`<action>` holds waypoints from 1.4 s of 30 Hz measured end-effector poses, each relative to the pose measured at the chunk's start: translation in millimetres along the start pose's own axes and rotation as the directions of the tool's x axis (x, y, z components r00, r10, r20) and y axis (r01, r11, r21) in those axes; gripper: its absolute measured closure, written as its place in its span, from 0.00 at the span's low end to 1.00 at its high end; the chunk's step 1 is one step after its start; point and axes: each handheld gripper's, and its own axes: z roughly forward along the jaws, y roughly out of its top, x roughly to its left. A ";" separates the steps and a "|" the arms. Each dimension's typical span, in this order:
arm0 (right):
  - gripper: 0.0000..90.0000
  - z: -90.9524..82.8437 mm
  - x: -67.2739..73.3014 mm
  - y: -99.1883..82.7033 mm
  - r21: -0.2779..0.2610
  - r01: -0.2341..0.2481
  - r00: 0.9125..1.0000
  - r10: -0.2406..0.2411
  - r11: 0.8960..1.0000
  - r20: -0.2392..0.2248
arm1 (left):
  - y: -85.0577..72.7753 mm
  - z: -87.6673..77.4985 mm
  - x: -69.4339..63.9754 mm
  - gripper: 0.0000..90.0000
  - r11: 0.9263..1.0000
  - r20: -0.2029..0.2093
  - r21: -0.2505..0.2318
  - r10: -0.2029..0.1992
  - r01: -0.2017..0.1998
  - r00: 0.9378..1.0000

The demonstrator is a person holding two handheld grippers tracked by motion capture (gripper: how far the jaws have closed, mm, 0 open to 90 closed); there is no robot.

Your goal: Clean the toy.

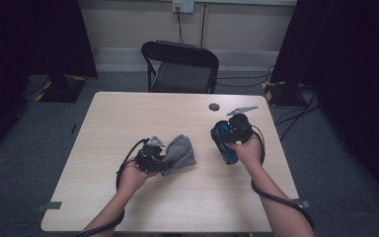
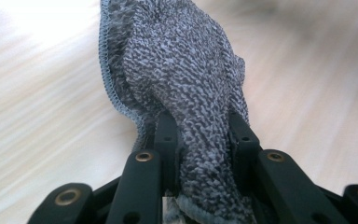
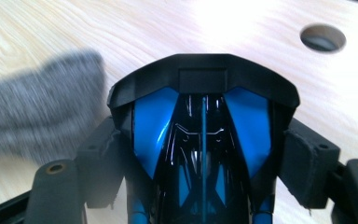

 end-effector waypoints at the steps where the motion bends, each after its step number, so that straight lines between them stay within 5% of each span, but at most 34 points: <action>1: 0.28 0.1 -1.6 -3.1 0.007 -0.005 1.000 0.005 1.000 0.002 | -1.7 -2.4 3.9 0.79 1.000 -0.013 -0.008 -0.012 0.012 1.000; 14: 0.28 3.2 -22.5 -35.8 0.101 -0.033 0.998 0.027 0.994 0.054 | -20.0 -16.1 46.6 0.78 0.995 -0.110 -0.019 -0.097 0.095 0.989; 23: 0.28 12.7 -34.2 -40.8 0.135 -0.043 0.997 0.034 0.990 0.073 | -27.9 -15.2 68.5 0.77 0.991 -0.127 -0.008 -0.137 0.137 0.982; 33: 0.28 30.6 -36.1 -47.0 0.152 -0.047 0.995 0.033 0.987 0.096 | -29.2 -12.4 77.9 0.72 0.993 -0.169 -0.015 -0.114 0.113 0.979; 42: 0.28 34.8 -37.8 -50.9 0.145 -0.041 0.992 0.022 0.989 0.125 | -27.1 -11.5 83.5 0.57 0.996 -0.195 -0.013 -0.093 0.092 0.976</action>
